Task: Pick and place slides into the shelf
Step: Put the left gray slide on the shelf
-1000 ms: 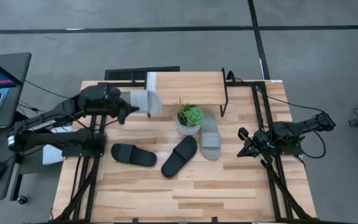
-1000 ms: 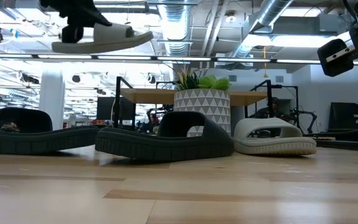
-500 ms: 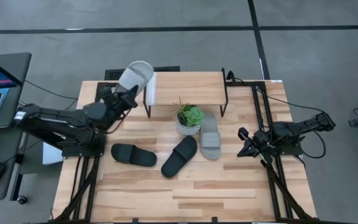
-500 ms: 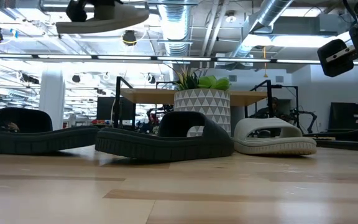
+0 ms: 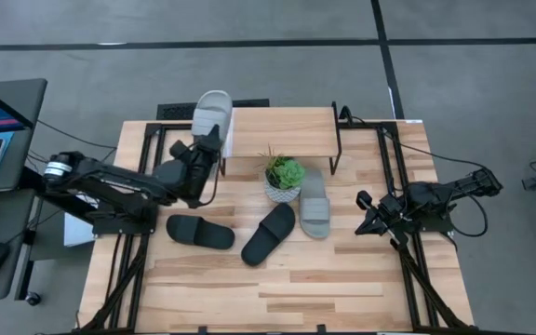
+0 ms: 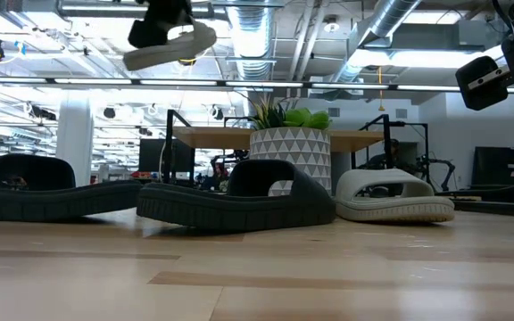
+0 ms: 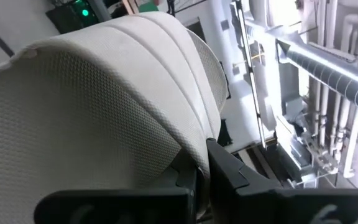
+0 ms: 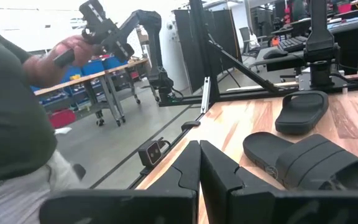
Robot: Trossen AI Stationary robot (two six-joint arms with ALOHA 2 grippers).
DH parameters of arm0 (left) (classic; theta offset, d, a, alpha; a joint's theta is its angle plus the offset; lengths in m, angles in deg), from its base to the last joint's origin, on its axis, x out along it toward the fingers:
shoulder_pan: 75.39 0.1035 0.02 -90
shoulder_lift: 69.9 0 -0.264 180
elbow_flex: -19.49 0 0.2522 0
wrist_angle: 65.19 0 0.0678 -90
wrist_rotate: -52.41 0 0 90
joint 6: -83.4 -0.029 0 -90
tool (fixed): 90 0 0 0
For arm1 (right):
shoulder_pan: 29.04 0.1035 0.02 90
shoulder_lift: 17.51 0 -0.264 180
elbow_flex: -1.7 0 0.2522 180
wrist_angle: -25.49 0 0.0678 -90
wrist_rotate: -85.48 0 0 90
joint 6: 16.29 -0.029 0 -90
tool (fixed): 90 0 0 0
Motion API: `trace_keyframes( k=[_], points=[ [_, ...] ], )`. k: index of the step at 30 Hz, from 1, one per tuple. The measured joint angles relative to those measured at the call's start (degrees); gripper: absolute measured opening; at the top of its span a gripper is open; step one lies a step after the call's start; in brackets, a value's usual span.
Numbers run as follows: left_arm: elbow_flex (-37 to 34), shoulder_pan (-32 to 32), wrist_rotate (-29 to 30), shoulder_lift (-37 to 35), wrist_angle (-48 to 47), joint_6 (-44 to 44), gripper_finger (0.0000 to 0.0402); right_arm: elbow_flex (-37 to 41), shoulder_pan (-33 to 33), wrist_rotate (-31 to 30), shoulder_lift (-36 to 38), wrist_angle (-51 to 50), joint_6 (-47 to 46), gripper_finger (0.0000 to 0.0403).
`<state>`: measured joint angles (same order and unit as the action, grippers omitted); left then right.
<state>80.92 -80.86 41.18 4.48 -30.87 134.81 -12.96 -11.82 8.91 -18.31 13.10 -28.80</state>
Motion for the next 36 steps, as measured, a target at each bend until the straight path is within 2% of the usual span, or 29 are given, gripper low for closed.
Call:
trace_keyframes(
  k=[5, 9, 12, 17, 22, 26, 32, 36],
  points=[
    [6.7, 0.0, 3.6, 3.8, 0.2, -3.7, 0.0, 0.0, 0.0, 0.0, 0.0, 0.0, 0.0, 0.0],
    [15.8, 0.6, 5.1, 7.3, -0.8, -10.8, 0.0, 0.0, 0.0, 0.0, 0.0, 0.0, 0.0, 0.0],
    [22.9, 1.6, 6.0, 10.4, -3.1, -13.1, 0.0, 0.0, 0.0, 0.0, 0.0, 0.0, 0.0, 0.0],
    [35.6, 3.3, 6.5, 15.6, -10.6, -15.4, 0.0, 0.0, 0.0, 0.0, 0.0, 0.0, 0.0, 0.0],
    [49.0, 4.7, 10.8, 21.7, -21.1, -15.4, 0.0, 0.0, 0.0, 0.0, 0.0, 0.0, 0.0, 0.0],
    [57.6, 6.5, 11.3, 26.7, -22.9, -15.5, 0.0, 0.0, 0.0, 0.0, 0.0, 0.0, 0.0, 0.0],
    [66.6, 9.2, 11.3, 32.8, -23.2, -17.9, 0.0, 0.0, 0.0, 0.0, 0.0, 0.0, 0.0, 0.0],
    [70.2, 10.5, 11.3, 35.1, -23.2, -20.7, 0.0, 0.0, 0.0, 0.0, 0.0, 0.0, 0.0, 0.0]
  ],
)
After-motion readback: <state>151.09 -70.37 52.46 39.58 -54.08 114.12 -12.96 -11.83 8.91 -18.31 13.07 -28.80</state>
